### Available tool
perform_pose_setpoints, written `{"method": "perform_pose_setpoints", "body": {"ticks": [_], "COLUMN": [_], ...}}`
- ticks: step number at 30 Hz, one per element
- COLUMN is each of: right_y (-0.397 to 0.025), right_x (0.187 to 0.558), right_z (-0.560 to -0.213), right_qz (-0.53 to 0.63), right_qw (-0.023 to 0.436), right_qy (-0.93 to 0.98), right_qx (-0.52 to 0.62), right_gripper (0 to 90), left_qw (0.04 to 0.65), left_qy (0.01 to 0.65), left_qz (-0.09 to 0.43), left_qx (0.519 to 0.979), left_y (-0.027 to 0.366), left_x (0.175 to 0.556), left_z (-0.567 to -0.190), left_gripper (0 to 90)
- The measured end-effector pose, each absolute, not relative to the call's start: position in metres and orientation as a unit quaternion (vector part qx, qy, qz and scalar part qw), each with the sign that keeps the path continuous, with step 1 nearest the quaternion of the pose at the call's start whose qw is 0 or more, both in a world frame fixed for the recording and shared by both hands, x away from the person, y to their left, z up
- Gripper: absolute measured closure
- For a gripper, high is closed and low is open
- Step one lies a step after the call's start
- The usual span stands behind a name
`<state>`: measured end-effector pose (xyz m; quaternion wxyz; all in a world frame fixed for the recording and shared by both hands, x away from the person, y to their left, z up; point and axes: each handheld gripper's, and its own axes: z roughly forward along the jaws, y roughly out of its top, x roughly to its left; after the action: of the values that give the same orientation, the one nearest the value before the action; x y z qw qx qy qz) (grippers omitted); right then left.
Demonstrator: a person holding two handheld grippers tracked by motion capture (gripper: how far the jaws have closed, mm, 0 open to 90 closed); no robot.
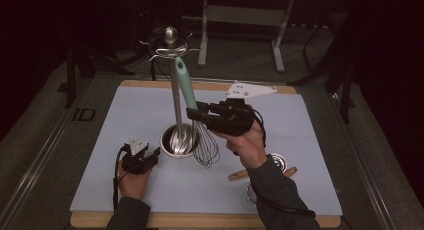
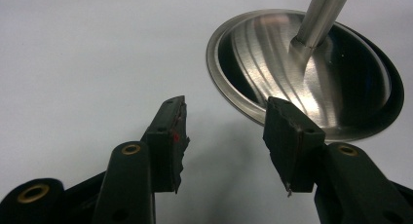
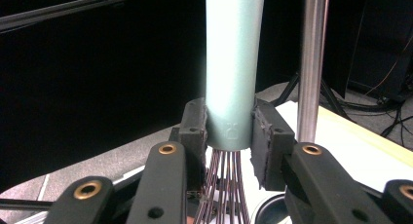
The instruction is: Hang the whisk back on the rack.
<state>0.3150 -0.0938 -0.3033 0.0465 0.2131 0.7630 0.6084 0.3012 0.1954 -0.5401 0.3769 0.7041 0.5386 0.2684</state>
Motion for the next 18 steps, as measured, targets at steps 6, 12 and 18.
{"method": "perform_pose_setpoints", "body": {"ticks": [6,12,18], "right_y": [-0.091,-0.088,-0.084], "right_x": [0.322,0.328,0.334], "right_z": [-0.306,-0.309,-0.313], "right_qz": [0.605,0.605,0.605], "right_qw": [0.044,0.044,0.046], "right_qy": [0.766,0.765,0.766], "right_qx": [0.215,0.219,0.213], "right_gripper": [69.6,69.7,69.6], "left_qw": [0.377,0.377,0.377], "left_qy": [0.539,0.539,0.539], "left_qz": [0.268,0.268,0.268], "left_qx": [0.704,0.704,0.704], "left_y": [0.195,0.195,0.195], "left_x": [0.301,0.301,0.301], "left_z": [-0.54,-0.54,-0.54], "left_gripper": [51.1,51.1,51.1]}}
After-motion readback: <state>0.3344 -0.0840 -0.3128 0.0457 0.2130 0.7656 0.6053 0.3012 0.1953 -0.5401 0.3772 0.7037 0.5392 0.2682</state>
